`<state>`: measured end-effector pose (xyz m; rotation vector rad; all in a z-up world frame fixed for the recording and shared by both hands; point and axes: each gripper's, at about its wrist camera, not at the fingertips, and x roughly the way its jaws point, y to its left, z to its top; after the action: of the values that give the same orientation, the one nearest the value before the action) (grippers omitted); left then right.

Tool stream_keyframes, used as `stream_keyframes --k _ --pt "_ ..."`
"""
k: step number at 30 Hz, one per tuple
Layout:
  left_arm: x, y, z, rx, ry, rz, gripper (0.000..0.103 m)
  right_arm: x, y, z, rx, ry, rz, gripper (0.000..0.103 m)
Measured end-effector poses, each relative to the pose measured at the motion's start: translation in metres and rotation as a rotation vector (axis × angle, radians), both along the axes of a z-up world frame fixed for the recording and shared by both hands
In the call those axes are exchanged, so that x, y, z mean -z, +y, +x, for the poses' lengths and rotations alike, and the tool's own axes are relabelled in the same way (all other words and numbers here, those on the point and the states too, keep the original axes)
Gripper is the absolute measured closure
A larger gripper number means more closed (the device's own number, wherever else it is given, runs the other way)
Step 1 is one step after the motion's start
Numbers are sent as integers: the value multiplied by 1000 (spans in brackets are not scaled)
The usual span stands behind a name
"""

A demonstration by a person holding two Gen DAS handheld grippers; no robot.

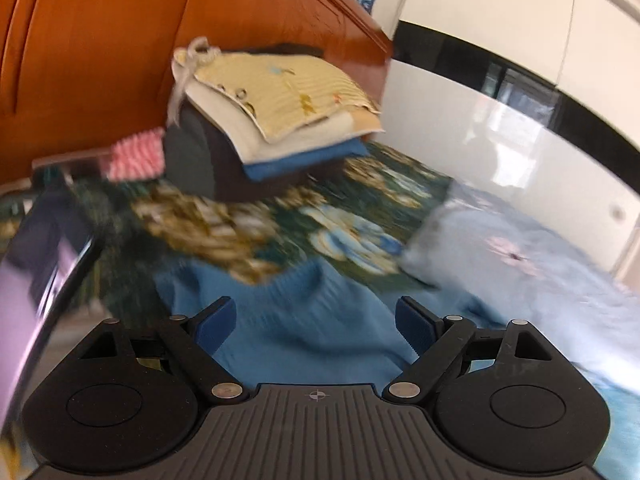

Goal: Fold clothes
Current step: 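Pull both tools back from the stack and move them to the blue pants, then grasp the blue pants' waistband with the left tool and pull it to spread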

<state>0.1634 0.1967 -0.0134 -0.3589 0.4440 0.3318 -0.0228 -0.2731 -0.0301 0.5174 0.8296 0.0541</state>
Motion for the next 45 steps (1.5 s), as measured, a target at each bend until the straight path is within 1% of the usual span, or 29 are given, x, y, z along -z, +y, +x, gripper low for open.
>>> stream_keyframes --k 1,2,4,6,7,8,9,11,12,13,14,15,18,20,22,24,26,28,31,34,37,42,45 --pt "2 1 8 -14 4 9 0 2 2 4 -4 6 -1 20" --pt "5 1 15 -28 7 17 1 4 4 8 -9 14 -4 20" --pt "8 0 27 0 12 32 3 7 6 14 -19 29 -7 19" --pt "16 -3 37 42 10 33 16 10 6 19 -28 38 -9 19" --pt "19 -5 42 64 9 33 35 11 6 21 -27 41 -13 19" --pt "20 -8 44 87 14 27 51 12 5 22 -25 45 -16 19" --pt "22 -12 46 95 28 23 56 13 4 23 -18 51 -17 19" --pt "26 -17 48 101 46 18 79 17 0 25 -1 67 -11 19" --pt "27 -20 47 100 49 16 84 19 -2 25 7 71 -4 19" --pt "29 -22 47 99 52 14 93 20 -3 24 15 74 5 19" --pt "31 -24 46 98 55 12 95 21 -5 23 21 77 14 19" --pt "31 -27 44 107 55 11 96 22 -6 22 24 79 19 19" --pt "30 -33 38 176 73 -5 96 24 -7 20 27 81 25 19" --pt "26 -38 27 230 56 -40 96 24 -8 19 24 79 35 19" --pt "17 -48 11 303 19 -78 96 23 -6 19 16 75 40 19" --pt "7 -66 -6 383 -8 -75 96 21 -4 18 1 69 45 19" --pt "0 -90 -22 477 -15 -64 96 20 -2 16 -10 59 54 19" --pt "-4 -116 -38 570 -19 -80 96 17 1 13 -21 46 66 19" --pt "-8 -149 -62 689 -10 -153 96 13 3 5 -40 30 67 19" --pt "-9 -185 -87 794 10 -241 96 9 -3 -5 -29 14 65 19" --pt "-5 -224 -113 894 46 -272 96 6 -15 -15 11 2 80 19" --pt "-1 -274 -149 1058 99 -252 96 7 -39 -33 84 -15 124 19" --pt "4 -294 -168 1112 135 -199 95 12 -51 -42 121 -16 146 19"
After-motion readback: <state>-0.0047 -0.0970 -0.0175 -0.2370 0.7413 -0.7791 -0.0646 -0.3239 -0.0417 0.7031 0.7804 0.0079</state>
